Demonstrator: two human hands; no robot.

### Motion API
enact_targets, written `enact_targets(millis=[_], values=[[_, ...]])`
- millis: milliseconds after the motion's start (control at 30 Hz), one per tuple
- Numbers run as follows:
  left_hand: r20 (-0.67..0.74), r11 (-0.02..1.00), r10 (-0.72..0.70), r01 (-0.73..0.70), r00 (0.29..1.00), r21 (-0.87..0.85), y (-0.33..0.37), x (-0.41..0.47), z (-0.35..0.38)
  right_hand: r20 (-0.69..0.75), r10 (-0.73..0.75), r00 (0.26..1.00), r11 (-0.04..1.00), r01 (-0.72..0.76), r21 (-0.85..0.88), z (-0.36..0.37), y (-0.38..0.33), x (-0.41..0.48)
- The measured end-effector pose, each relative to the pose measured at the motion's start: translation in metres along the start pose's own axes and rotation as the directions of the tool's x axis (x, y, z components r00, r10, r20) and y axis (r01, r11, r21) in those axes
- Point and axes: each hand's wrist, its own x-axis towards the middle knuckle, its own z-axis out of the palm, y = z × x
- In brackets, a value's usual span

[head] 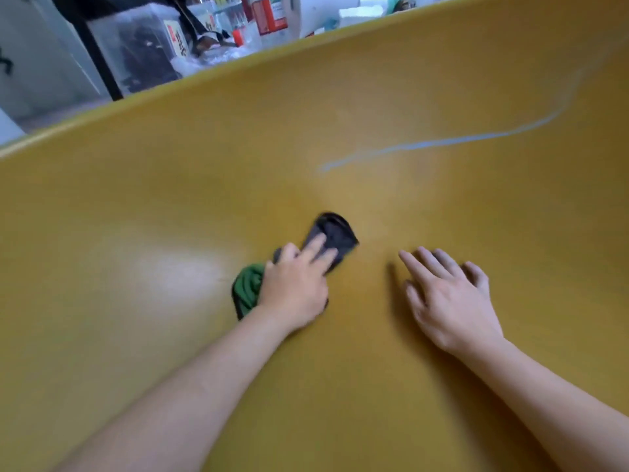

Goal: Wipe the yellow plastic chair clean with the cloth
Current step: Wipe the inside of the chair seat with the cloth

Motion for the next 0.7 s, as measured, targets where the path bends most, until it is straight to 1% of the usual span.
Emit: enact_targets(millis=[33,67,100,133,167,200,233,267,300,333,367,400,433,500,533,567,600,633,667,700], values=[[0.082,0.983,0.182,-0.180,0.980,-0.030,0.027,-0.023,0.005,-0.004,0.001,1.000,1.000,-0.001,0.014,-0.002,-0.001,-0.001],[0.163,0.944,0.330,-0.320,0.930,-0.085,0.042,-0.046,0.005,-0.005,0.007,1.000,1.000,-0.007,0.025,-0.005,-0.001,-0.002],[0.203,0.912,0.411,-0.398,0.889,-0.103,0.039,-0.058,0.003,0.003,0.012,1.000,0.999,-0.012,0.030,-0.007,0.000,-0.002],[0.220,0.906,0.421,-0.419,0.880,-0.058,0.020,-0.061,-0.005,0.017,0.012,1.000,0.999,-0.012,0.033,-0.008,0.000,-0.002],[0.241,0.929,0.341,-0.364,0.909,0.061,-0.009,-0.057,-0.013,0.026,0.007,1.000,0.999,-0.008,0.038,-0.008,0.001,-0.002],[0.234,0.953,0.198,-0.243,0.952,0.182,-0.044,-0.050,-0.022,0.029,0.002,1.000,0.999,-0.003,0.043,-0.008,0.001,-0.002],[0.201,0.958,0.023,-0.079,0.979,0.275,-0.080,-0.043,-0.035,0.033,0.001,0.999,0.999,-0.003,0.049,-0.009,0.000,-0.002],[0.156,0.934,-0.141,0.079,0.978,0.349,-0.108,-0.038,-0.051,0.037,0.008,0.999,0.998,-0.010,0.057,-0.010,-0.001,-0.003],[0.103,0.901,-0.251,0.194,0.962,0.387,-0.125,-0.036,-0.062,0.039,0.016,0.999,0.998,-0.019,0.060,-0.010,-0.002,-0.003],[0.084,0.889,-0.318,0.266,0.944,0.372,-0.129,-0.038,-0.066,0.045,0.020,0.999,0.998,-0.023,0.052,-0.010,-0.005,-0.005],[0.107,0.899,-0.355,0.308,0.929,0.311,-0.119,-0.042,-0.065,0.059,0.024,0.998,0.999,-0.027,0.037,-0.011,-0.007,-0.007],[0.180,0.917,-0.365,0.320,0.913,0.240,-0.102,-0.048,-0.060,0.080,0.034,0.996,0.999,-0.036,0.027,-0.012,-0.009,-0.008],[0.264,0.944,-0.321,0.284,0.910,0.167,-0.081,-0.059,-0.050,0.106,0.047,0.993,0.997,-0.053,0.054,-0.014,-0.013,-0.009],[0.423,0.987,-0.158,0.159,0.892,0.032,-0.041,-0.086,-0.037,0.158,0.065,0.985,0.972,-0.098,0.211,-0.018,-0.034,-0.007],[0.485,0.993,-0.081,0.113,0.871,-0.038,-0.030,-0.097,-0.038,0.203,0.048,0.978,0.944,-0.111,0.311,-0.022,-0.050,-0.008],[0.535,0.987,-0.035,0.113,0.844,-0.113,-0.026,-0.103,-0.044,0.267,0.007,0.964,0.905,-0.119,0.408,-0.027,-0.069,-0.008],[0.563,0.967,-0.019,0.159,0.826,-0.201,-0.029,-0.106,-0.055,0.326,-0.057,0.944,0.857,-0.121,0.501,-0.030,-0.090,-0.011],[0.563,0.940,-0.023,0.210,0.826,-0.269,-0.037,-0.108,-0.069,0.370,-0.133,0.919,0.803,-0.119,0.583,-0.033,-0.111,-0.016],[0.531,0.931,-0.040,0.225,0.846,-0.287,-0.048,-0.109,-0.084,0.407,-0.208,0.890,0.778,-0.102,0.620,-0.037,-0.131,-0.023],[0.460,0.955,-0.070,0.193,0.885,-0.225,-0.061,-0.109,-0.101,0.444,-0.262,0.857,0.799,-0.066,0.598,-0.039,-0.150,-0.030]])
